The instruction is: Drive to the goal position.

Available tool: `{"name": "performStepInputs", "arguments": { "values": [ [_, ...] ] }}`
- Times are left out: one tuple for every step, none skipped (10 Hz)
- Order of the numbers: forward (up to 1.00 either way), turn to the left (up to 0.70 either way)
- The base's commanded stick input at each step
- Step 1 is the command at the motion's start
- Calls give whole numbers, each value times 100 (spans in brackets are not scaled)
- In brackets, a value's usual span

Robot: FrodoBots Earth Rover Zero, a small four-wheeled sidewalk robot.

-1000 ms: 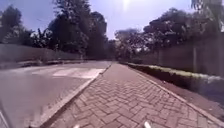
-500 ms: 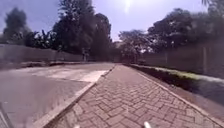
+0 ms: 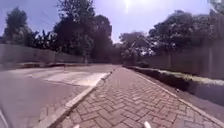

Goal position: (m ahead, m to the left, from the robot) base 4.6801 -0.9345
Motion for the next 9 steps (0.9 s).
{"name": "performStepInputs", "arguments": {
  "values": [
    [85, 0],
    [85, 0],
    [85, 0],
    [85, 0],
    [85, 0],
    [85, 0],
    [85, 0],
    [85, 0],
    [85, 0]
  ]
}}
